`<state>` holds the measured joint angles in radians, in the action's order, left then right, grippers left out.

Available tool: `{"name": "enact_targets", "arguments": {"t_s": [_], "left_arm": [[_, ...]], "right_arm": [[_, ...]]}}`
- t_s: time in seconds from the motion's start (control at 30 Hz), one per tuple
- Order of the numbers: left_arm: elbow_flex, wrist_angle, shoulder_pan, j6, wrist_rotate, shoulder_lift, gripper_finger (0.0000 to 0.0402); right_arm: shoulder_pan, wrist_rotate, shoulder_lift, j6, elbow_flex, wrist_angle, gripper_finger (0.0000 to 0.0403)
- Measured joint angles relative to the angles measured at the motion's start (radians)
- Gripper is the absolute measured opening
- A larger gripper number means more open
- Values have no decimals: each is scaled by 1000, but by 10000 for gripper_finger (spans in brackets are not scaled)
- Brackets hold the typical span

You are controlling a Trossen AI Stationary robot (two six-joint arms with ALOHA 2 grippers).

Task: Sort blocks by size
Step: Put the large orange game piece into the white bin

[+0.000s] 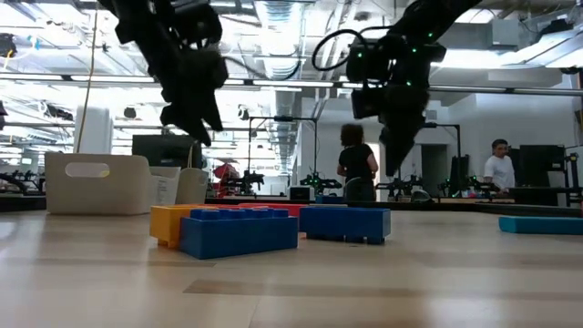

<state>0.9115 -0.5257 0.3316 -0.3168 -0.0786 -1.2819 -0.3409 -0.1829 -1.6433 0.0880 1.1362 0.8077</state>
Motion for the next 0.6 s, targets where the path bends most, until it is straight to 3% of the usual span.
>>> {"name": "enact_targets", "arguments": {"t_s": [0.13,0.3,0.6], "left_arm": [[0,40,-143,4,-8,-15,249],[0,149,-298,19,-11,-73,249],[2,460,-408,2,3,-288,249]], "right_arm": [[52,31,-32,15,0,13,284],[37,76,-5,-59,0,36,284],[-5,130,153,-144,0,144,284]]}}
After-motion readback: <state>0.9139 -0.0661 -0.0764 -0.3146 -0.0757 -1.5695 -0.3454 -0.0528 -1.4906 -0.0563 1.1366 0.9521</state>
